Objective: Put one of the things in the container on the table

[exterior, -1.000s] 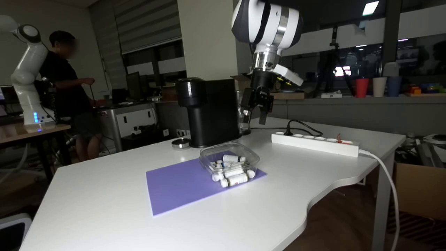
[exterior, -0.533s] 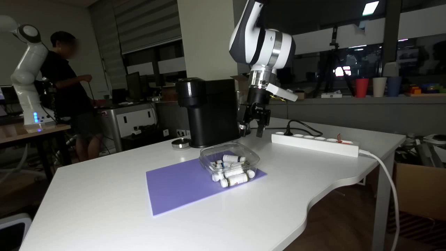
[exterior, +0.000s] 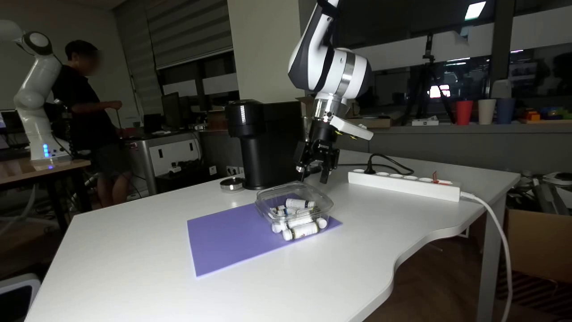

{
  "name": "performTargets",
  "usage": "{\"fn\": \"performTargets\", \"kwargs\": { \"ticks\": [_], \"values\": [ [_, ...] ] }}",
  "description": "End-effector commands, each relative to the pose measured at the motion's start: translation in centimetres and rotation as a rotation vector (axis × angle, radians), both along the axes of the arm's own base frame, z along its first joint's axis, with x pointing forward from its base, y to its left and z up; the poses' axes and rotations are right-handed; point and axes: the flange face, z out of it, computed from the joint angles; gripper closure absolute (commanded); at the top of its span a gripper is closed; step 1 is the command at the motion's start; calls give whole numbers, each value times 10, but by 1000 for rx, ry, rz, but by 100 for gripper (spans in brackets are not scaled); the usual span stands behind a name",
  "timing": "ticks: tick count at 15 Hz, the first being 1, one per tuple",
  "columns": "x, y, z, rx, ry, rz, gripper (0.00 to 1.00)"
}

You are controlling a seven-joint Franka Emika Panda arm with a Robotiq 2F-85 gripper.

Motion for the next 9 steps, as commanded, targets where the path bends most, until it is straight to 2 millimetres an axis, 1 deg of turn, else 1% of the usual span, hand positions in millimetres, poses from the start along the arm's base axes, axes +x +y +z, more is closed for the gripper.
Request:
{"fn": "performTargets", "kwargs": {
  "ticks": [1,2,3,6,9],
  "values": [
    [12,13,3,5,-13,-38,0],
    [12,15,7,-23,5,-41,0],
    [4,12,-1,1,-7,-5,0],
    [6,18,0,-8,0,-13,0],
    [6,17,1,-9,0,-15,0]
  ]
}}
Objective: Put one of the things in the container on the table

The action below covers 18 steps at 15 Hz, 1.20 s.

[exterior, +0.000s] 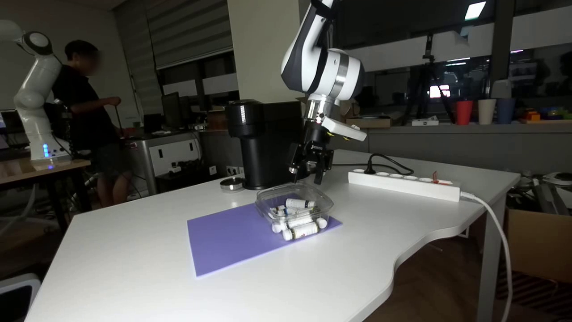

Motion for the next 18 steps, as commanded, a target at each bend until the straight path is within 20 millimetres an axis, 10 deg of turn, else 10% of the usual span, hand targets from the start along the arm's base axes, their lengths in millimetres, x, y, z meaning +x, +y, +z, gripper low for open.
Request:
{"fn": "performTargets", "kwargs": {
  "ticks": [1,18],
  "values": [
    [1,0,0,0,1,0,0],
    [5,17,8,40,-134,91,0]
  ]
}}
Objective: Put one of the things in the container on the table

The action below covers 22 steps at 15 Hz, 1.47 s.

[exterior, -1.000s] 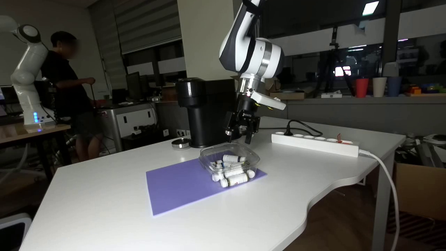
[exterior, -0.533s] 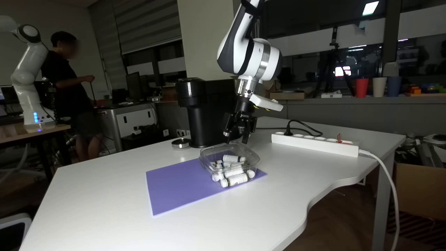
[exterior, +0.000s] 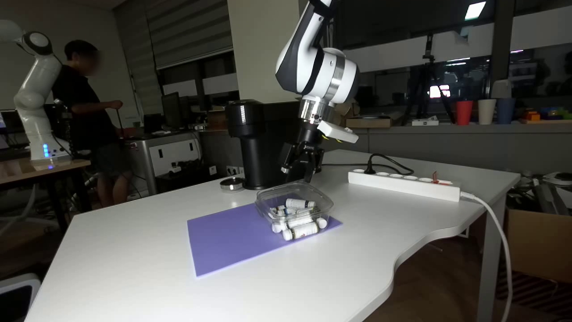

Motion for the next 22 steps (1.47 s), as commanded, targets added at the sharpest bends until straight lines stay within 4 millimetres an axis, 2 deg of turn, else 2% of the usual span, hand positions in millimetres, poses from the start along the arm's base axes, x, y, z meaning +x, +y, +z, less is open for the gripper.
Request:
{"fn": "performTargets", "kwargs": {
  "ticks": [1,7,9,11,13,15,17,18,20,22],
  "values": [
    [0,-1,6,47,-28,7,0],
    [-3,-10,18,314,107,38,0],
    [-5,-13,26,417,174,59,0],
    [-5,-6,42,525,209,109,0],
    [-2,11,59,626,194,177,0],
    [0,39,71,721,153,256,0],
    [-3,68,72,811,146,348,0],
    [-6,83,66,838,175,384,0],
    [-11,98,57,754,262,375,0],
    [-12,95,51,618,296,344,0]
  ]
}}
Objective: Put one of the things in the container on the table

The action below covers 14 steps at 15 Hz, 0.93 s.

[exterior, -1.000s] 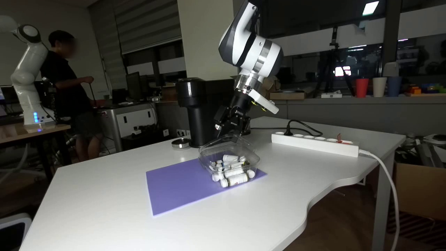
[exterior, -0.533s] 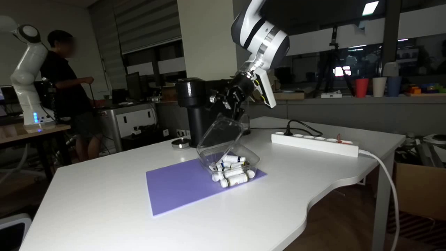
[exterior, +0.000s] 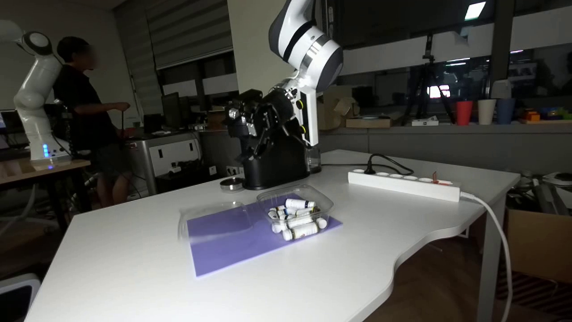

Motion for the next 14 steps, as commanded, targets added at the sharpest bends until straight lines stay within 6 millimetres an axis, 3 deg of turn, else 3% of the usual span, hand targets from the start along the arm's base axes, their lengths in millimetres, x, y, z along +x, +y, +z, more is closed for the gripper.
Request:
{"fn": "performTargets", "kwargs": {
  "ticks": [1,8,14],
  "values": [
    [7,-8,-3,-195,15,0,0],
    [19,-50,-7,-524,-216,-40,0],
    [19,-52,-36,-687,-275,-28,0]
  ]
}}
